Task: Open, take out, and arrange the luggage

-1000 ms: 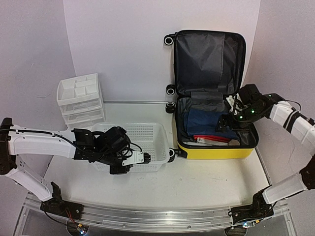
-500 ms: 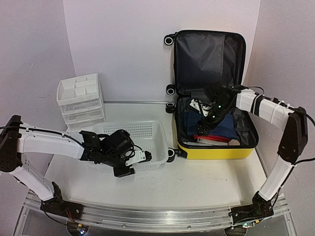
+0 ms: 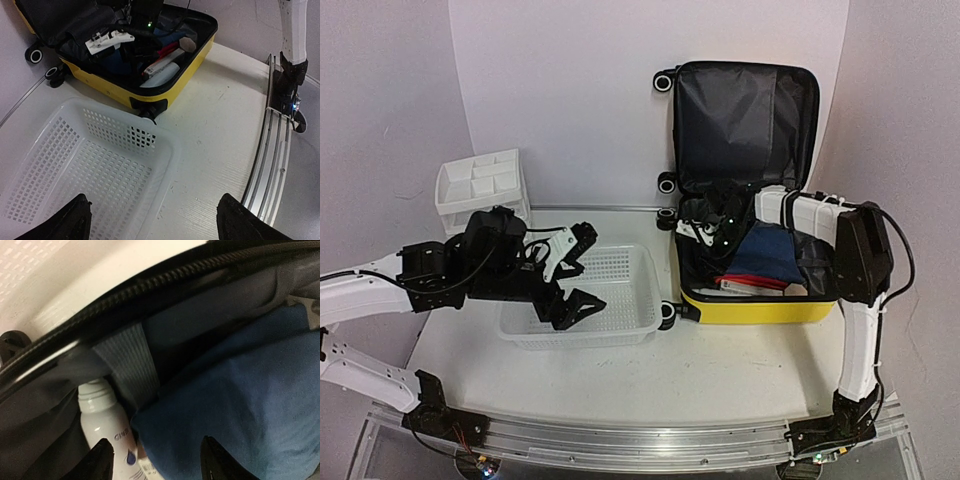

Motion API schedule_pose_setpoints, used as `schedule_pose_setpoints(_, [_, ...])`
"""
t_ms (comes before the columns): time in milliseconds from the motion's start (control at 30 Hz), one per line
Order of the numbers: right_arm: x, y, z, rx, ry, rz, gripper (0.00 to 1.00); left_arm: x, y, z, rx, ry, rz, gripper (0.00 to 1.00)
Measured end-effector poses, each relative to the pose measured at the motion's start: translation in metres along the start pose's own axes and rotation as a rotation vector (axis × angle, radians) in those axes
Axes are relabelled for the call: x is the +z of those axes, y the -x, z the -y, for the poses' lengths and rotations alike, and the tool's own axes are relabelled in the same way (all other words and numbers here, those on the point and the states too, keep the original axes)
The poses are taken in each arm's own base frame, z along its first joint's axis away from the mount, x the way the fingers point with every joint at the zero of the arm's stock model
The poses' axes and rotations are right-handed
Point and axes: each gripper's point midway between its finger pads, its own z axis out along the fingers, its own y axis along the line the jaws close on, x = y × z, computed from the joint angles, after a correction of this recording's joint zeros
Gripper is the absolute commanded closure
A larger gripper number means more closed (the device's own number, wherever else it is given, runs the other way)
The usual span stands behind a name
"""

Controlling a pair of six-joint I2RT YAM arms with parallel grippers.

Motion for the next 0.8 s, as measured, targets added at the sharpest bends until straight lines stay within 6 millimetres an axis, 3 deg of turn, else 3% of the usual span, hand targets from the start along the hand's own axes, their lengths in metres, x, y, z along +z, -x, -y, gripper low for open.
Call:
schedule_pose_setpoints(133, [0.014, 0.001, 0.002, -0.025, 0.008, -0.014, 0.51, -0.011, 0.013, -0.002, -0.069, 0.008, 0.056, 0.12])
schedule_pose_setpoints(233, [0.022, 0.002, 0.004, -0.038, 0.007, -0.022, 0.53, -0.014, 0.015, -0.006, -0.098, 0.025, 0.068, 0.12])
schedule_pose_setpoints(400, [0.031, 0.001, 0.009, -0.046, -0.015, -0.034, 0.66, -0.017, 0.017, -0.015, -0.132, 0.072, 0.079, 0.11])
schedule_pose_setpoints(800, [0.033, 0.005, 0.03, 0.017, -0.08, -0.001, 1.0, -0.019, 0.016, -0.028, -0.225, 0.133, 0.086, 0.12])
